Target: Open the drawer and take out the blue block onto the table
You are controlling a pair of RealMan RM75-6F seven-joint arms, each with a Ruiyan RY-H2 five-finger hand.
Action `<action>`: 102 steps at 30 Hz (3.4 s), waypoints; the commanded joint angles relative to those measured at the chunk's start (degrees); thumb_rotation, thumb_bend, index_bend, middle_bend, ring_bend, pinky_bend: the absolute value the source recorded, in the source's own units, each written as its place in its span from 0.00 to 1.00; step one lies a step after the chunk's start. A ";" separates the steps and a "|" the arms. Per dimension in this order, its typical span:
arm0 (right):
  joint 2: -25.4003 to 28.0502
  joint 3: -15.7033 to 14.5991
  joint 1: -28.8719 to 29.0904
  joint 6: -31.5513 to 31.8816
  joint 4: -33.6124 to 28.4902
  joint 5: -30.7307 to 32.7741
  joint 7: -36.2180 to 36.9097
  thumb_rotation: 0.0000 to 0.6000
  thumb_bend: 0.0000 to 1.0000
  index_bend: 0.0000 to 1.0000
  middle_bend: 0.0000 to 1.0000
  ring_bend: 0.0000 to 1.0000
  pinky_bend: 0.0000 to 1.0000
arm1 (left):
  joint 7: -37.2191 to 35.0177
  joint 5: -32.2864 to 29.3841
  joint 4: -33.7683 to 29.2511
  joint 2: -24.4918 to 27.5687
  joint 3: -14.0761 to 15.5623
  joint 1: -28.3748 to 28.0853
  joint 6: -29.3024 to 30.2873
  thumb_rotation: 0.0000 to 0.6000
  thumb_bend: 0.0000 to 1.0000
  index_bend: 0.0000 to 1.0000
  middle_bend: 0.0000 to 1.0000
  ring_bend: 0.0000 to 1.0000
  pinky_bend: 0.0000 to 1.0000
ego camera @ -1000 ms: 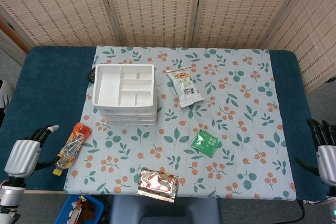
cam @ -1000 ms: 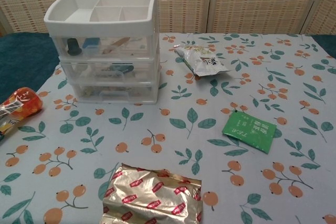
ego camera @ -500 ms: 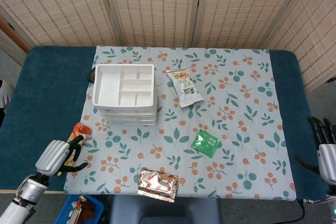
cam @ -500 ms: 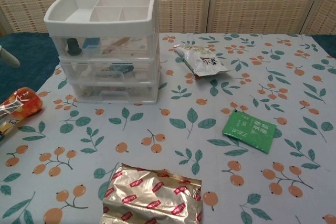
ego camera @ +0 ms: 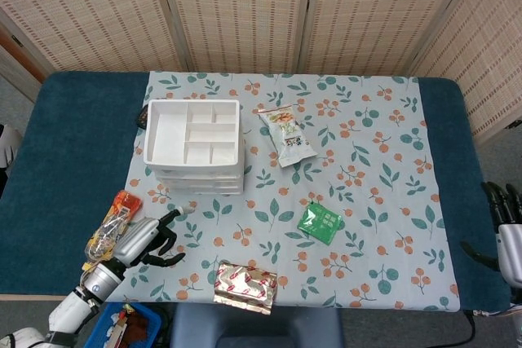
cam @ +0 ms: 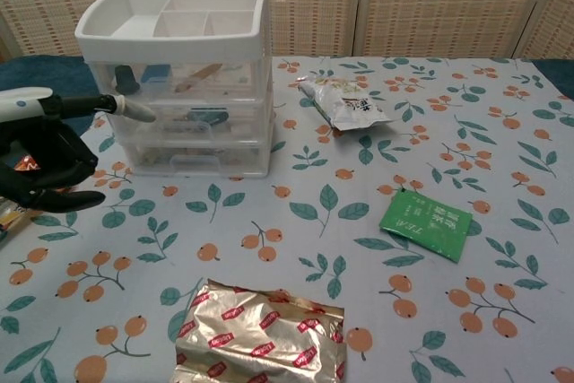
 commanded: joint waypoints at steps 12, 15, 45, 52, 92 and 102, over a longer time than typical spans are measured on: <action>-0.09 -0.01 -0.35 0.17 0.14 0.39 0.03 1.00 0.09 0.00 0.08 0.03 0.13 | -6.26 -15.03 3.39 -11.68 -6.09 -1.94 -2.18 1.00 0.31 0.12 0.85 0.92 1.00; -0.08 0.00 -0.52 0.35 0.18 0.51 0.11 1.00 0.09 0.00 0.08 0.03 0.13 | -6.30 -17.19 4.15 -13.87 -7.14 -1.51 -1.13 1.00 0.31 0.12 0.85 0.92 1.00; -0.40 -0.02 -1.54 0.71 1.42 1.31 1.50 1.00 0.09 0.00 0.08 0.03 0.13 | -4.73 -23.32 8.89 -25.90 -13.03 -0.97 1.36 1.00 0.31 0.12 0.85 0.92 1.00; -0.47 0.02 -1.67 0.72 1.63 1.44 1.67 1.00 0.09 0.00 0.08 0.03 0.13 | -4.73 -24.23 9.72 -26.69 -14.07 -1.22 0.57 1.00 0.31 0.12 0.85 0.92 1.00; -0.37 0.09 -2.32 0.91 1.57 1.73 1.65 1.00 0.09 0.00 0.08 0.03 0.13 | -8.25 -26.24 11.95 -27.80 -17.76 -1.97 -2.94 1.00 0.31 0.26 0.85 0.92 1.00; -0.32 0.04 -2.39 1.09 1.04 1.47 1.02 1.00 0.09 0.00 0.08 0.03 0.13 | -8.86 -24.68 10.43 -27.02 -16.46 -0.75 -2.29 1.00 0.31 0.26 0.85 0.92 1.00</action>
